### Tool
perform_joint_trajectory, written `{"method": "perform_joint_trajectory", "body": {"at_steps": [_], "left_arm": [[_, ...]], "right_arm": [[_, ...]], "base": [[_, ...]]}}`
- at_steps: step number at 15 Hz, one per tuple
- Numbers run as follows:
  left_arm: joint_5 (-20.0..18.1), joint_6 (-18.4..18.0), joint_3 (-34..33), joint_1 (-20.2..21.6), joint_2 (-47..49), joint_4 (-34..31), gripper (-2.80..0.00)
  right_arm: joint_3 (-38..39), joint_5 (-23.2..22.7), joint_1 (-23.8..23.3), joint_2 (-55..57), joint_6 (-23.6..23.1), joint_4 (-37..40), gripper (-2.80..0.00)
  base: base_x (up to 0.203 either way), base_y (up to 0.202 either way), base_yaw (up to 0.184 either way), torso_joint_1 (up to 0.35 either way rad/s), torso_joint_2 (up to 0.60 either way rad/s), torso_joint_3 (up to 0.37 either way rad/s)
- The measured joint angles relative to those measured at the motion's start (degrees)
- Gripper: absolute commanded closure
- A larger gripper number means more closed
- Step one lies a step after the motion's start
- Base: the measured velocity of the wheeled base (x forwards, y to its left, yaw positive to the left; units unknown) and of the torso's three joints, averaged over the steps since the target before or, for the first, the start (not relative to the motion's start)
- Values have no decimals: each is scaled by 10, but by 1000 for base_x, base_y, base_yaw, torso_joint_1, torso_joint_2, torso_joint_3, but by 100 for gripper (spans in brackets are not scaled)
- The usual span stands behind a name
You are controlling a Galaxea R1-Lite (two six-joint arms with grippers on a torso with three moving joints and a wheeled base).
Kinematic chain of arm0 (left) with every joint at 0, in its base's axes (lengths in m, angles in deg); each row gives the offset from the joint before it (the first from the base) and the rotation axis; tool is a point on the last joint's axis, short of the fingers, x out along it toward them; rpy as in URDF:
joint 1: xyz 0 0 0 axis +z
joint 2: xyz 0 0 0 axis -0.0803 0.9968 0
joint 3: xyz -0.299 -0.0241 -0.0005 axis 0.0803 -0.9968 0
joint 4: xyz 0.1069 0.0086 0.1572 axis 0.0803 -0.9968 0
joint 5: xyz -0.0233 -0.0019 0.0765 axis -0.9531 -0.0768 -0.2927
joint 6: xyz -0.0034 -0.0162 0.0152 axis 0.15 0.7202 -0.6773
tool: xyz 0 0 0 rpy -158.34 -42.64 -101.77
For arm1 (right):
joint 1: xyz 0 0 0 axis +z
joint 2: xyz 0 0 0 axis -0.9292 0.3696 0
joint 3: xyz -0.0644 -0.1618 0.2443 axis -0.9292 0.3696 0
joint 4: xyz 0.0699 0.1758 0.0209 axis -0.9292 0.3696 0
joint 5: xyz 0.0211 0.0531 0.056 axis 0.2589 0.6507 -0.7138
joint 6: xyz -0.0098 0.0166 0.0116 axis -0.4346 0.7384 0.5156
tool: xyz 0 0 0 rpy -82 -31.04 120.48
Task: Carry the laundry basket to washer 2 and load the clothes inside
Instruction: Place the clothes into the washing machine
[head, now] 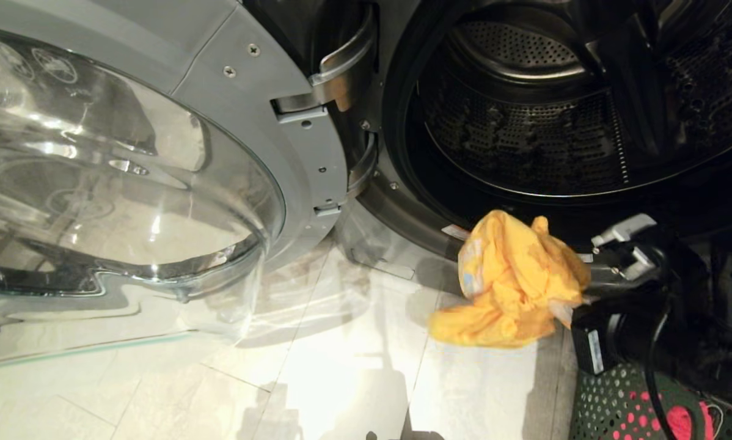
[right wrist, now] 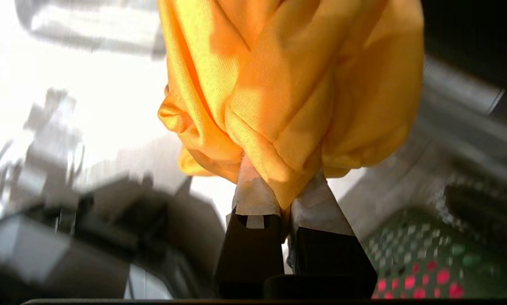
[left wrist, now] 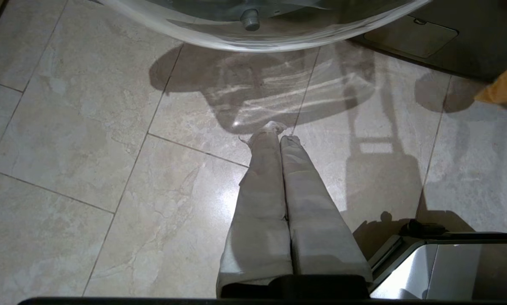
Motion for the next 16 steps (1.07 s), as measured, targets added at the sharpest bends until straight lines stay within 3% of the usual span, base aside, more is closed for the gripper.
{"method": "perform_joint_trajectory", "body": {"at_steps": [7,12,16], "left_arm": [[0,1,1,0,0,0,0],[0,1,1,0,0,0,0],[0,1,0,1,0,0,0]], "right_arm": [[-84,97,-3,31,-2,-66,0],[-160,159,-20,145,-34,-270,0],[-324,188,-53,232,-75,-352,0]], "base": [[0,0,0,0,0,0],[0,0,0,0,0,0],[0,0,0,0,0,0]]}}
